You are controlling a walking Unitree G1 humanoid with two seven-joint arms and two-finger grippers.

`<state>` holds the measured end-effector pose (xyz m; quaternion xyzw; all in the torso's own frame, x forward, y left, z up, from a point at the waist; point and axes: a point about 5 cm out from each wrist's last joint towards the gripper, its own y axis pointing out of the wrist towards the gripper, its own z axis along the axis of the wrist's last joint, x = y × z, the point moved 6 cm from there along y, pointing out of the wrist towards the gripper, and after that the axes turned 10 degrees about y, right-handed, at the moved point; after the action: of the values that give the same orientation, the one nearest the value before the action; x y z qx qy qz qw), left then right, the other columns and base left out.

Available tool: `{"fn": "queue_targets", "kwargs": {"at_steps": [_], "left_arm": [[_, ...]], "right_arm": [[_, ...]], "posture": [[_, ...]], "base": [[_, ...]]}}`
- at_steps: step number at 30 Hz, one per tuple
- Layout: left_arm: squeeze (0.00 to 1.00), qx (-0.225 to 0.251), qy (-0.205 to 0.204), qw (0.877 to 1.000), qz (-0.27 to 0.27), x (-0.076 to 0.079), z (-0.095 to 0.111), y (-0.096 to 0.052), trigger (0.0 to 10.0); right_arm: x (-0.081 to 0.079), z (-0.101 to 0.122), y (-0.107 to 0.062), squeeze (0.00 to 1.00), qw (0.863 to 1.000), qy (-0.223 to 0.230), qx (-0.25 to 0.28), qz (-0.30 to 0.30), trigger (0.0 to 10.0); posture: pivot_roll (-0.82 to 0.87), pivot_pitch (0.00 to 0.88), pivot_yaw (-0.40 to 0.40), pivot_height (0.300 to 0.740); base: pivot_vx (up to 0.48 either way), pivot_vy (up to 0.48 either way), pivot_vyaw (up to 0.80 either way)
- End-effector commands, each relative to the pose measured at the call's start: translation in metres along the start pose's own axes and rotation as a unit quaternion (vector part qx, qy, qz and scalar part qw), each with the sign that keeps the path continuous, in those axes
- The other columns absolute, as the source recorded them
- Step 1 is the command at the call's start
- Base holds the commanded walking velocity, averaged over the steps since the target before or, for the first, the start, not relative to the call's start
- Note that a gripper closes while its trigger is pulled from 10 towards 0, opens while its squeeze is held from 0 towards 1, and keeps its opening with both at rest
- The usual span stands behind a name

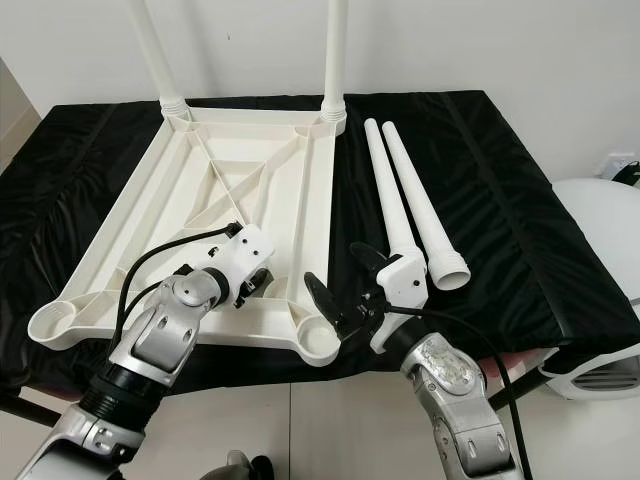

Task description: Building children table

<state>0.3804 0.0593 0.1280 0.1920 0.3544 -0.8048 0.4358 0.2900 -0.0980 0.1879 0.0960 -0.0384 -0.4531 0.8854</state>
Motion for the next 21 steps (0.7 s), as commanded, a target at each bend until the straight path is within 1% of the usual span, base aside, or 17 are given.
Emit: {"fn": "queue_targets", "kwargs": {"at_steps": [1, 5, 10, 11, 12, 13, 15, 17, 19, 21], "left_arm": [[0.00, -0.027, -0.005, 0.999, 0.038, -0.004, -0.014, 0.005, 10.0], [0.00, -0.031, 0.008, 0.999, 0.043, -0.005, -0.017, 0.010, 10.0], [0.00, -0.037, 0.011, 0.998, 0.052, -0.009, -0.022, 0.017, 10.0], [0.00, -0.037, 0.012, 0.998, 0.056, -0.011, -0.022, 0.018, 10.0], [0.00, -0.037, 0.019, 0.997, 0.066, -0.017, -0.022, 0.020, 10.0], [0.00, -0.037, 0.019, 0.997, 0.066, -0.017, -0.022, 0.020, 10.0], [0.00, -0.036, 0.023, 0.996, 0.076, -0.027, -0.022, 0.022, 10.0], [0.00, -0.037, 0.026, 0.996, 0.076, -0.028, -0.022, 0.023, 10.0], [0.00, -0.037, 0.035, 0.995, 0.086, -0.035, -0.022, 0.024, 10.0], [0.00, -0.037, 0.039, 0.994, 0.091, -0.038, -0.022, 0.025, 10.0]], "right_arm": [[0.000, 0.001, 0.000, 0.00, 1.000, 0.002, 0.001, -0.003, 10.0], [0.001, 0.003, 0.001, 0.00, 1.000, 0.001, 0.004, -0.007, 10.0], [0.003, 0.006, 0.002, 0.00, 1.000, 0.000, 0.010, -0.013, 10.0], [0.003, 0.006, 0.002, 0.00, 1.000, 0.000, 0.011, -0.014, 10.0], [0.004, 0.007, 0.003, 0.00, 1.000, 0.000, 0.013, -0.016, 10.0], [0.004, 0.007, 0.003, 0.00, 1.000, 0.000, 0.013, -0.016, 10.0], [0.004, 0.008, 0.004, 0.00, 1.000, 0.000, 0.016, -0.017, 10.0], [0.004, 0.008, 0.004, 0.00, 1.000, 0.000, 0.016, -0.017, 10.0], [0.004, 0.008, 0.005, 0.00, 1.000, 0.000, 0.017, -0.017, 10.0], [0.004, 0.008, 0.005, 0.00, 1.000, 0.000, 0.018, -0.017, 10.0]], "posture": [[-0.07, 0.133, 0.050, 0.740], [-0.07, 0.131, 0.050, 0.740], [-0.07, 0.128, 0.052, 0.740], [-0.07, 0.128, 0.052, 0.740], [-0.07, 0.125, 0.052, 0.740], [-0.07, 0.125, 0.052, 0.740], [-0.07, 0.123, 0.053, 0.740], [-0.07, 0.123, 0.053, 0.740], [-0.07, 0.121, 0.050, 0.740], [-0.07, 0.121, 0.050, 0.740]], "base": [[0.000, 0.000, 0.00], [0.000, 0.000, 0.00], [0.000, 0.000, 0.00], [0.000, 0.000, 0.00], [0.000, 0.000, 0.00], [0.000, 0.000, 0.00], [0.000, 0.000, 0.00], [0.000, 0.000, 0.00], [0.000, 0.000, 0.00], [0.000, 0.000, 0.00]]}}
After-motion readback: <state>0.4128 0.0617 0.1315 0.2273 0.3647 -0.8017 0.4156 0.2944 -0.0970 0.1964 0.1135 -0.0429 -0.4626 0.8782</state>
